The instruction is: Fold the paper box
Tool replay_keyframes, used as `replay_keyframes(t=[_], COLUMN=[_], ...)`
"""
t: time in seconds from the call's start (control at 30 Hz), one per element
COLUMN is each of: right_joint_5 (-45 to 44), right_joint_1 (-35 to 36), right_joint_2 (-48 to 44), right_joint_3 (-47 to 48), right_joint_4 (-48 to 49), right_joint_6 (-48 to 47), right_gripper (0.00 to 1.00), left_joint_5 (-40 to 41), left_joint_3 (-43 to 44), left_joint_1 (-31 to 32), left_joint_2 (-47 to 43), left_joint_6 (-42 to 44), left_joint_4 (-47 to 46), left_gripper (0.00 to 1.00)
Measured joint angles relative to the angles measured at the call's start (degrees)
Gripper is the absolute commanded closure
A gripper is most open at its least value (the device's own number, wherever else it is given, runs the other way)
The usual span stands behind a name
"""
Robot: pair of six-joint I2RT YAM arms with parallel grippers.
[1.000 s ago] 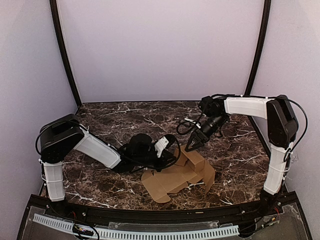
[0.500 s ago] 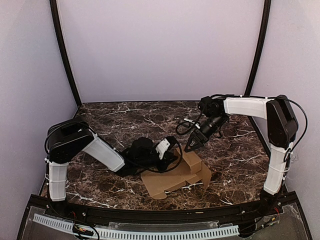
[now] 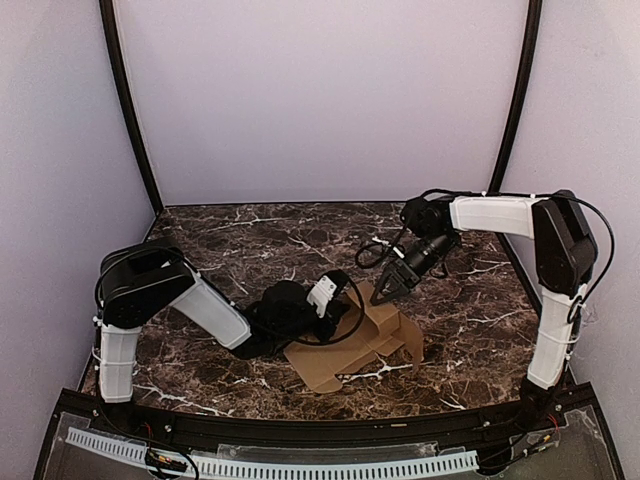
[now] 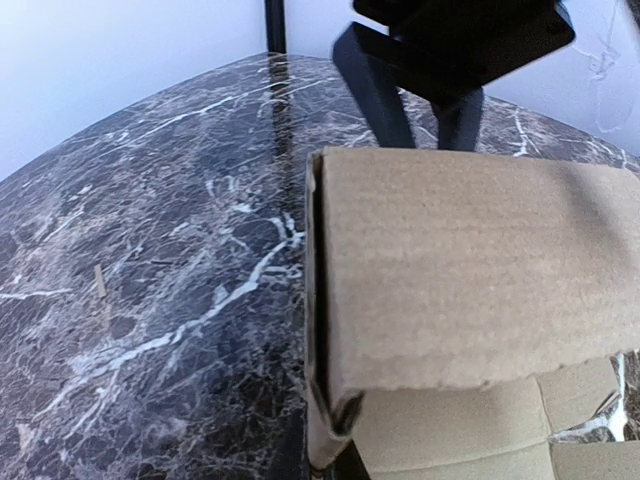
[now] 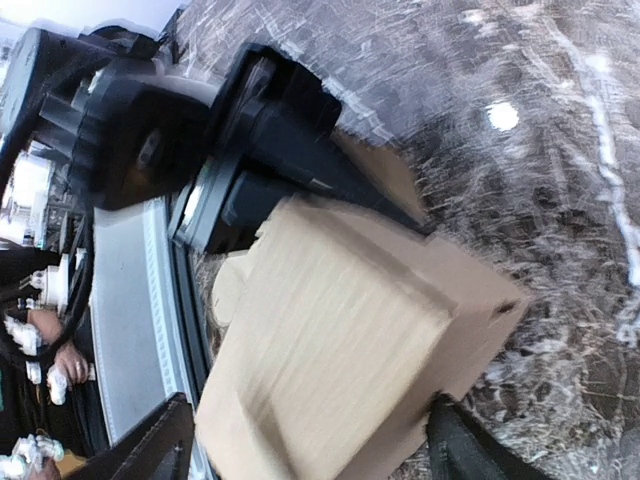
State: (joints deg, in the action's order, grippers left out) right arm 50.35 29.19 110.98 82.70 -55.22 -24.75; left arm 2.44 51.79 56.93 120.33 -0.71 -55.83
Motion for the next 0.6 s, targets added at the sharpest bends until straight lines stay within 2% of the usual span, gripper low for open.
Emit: replay_keyframes(t=[0.17, 0.6], right_joint_5=[4.1, 12.6], right_joint_1=[-0.4, -1.5], right_joint_2=[0.3, 7.5], right_joint_3=[-0.9, 2.7], right_joint_4=[-2.2, -9.7], right_joint_6=[-1.5, -5.9], right_gripper=[0.10, 0.14], left_joint_5=[2.3, 2.5], left_joint_3=[-0.2, 1.1], left_joint_1=[0.0, -0.2], left_joint_2=[0.0, 2.6], left_joint_6=[-1.6, 0.1], left_joint_4=[-0.4, -3.6], left_gripper=[0.99, 0.83])
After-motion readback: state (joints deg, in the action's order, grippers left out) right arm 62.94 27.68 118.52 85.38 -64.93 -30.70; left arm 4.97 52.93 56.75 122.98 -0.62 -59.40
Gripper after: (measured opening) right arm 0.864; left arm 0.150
